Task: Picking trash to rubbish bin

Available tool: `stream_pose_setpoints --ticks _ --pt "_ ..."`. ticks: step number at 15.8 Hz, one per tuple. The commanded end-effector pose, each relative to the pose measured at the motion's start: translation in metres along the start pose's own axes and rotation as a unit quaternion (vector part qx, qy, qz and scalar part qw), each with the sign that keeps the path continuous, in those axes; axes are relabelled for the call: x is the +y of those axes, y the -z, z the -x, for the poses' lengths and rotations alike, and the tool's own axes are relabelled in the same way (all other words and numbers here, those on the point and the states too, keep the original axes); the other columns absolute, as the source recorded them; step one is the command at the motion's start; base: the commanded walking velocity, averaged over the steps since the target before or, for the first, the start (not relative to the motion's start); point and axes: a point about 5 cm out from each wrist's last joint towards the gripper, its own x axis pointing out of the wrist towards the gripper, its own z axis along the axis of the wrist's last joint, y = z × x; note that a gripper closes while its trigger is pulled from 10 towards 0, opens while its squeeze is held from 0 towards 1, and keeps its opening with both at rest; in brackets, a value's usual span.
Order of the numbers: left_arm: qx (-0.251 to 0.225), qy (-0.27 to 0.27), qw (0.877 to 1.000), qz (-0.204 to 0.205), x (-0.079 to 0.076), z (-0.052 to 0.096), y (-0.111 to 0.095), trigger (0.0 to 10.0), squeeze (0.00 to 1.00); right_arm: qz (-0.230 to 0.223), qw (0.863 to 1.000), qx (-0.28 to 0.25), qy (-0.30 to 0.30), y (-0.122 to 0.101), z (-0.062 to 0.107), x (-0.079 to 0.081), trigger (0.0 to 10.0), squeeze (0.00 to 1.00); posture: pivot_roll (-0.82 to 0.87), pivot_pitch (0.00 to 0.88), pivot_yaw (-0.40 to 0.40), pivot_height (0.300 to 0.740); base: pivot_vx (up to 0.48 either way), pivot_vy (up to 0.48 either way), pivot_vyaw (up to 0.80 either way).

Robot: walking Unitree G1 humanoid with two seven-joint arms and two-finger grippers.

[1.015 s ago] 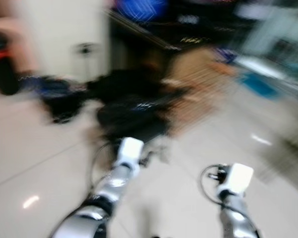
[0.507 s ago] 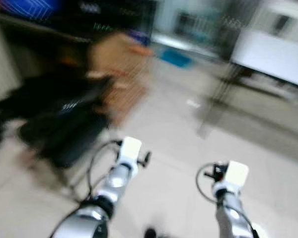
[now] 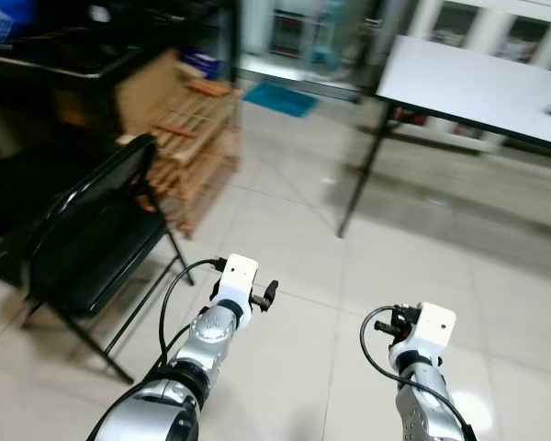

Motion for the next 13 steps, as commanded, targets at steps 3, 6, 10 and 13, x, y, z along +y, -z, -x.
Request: stream_pose_setpoints --ticks 3,6,10,13 --pt "0.006 0.012 1.0 0.004 -0.007 0.0 0.003 10.0 0.0 0.004 1.0 -0.004 0.011 0.0 0.002 -0.008 10.0 0.0 0.16 0.047 -0.094 0.74 0.0 -0.471 0.0" --pt "0.008 0.012 1.0 0.003 -0.007 0.001 0.004 10.0 0.0 0.013 1.0 -0.008 0.012 -0.001 0.003 -0.009 10.0 0.0 0.16 0.049 -0.09 0.74 0.0 -0.471 0.0" --pt "-0.003 0.02 1.0 -0.014 0.016 0.005 0.001 10.0 0.0 0.052 0.995 -0.087 0.005 -0.028 0.01 -0.011 10.0 0.0 0.15 0.058 -0.083 0.74 0.0 -0.445 0.0" --pt "-0.061 0.031 0.997 -0.041 0.037 0.008 -0.023 10.0 0.0 0.085 0.98 -0.177 -0.013 -0.07 0.02 -0.002 10.0 0.0 0.16 0.072 -0.074 0.74 0.0 -0.385 0.0"
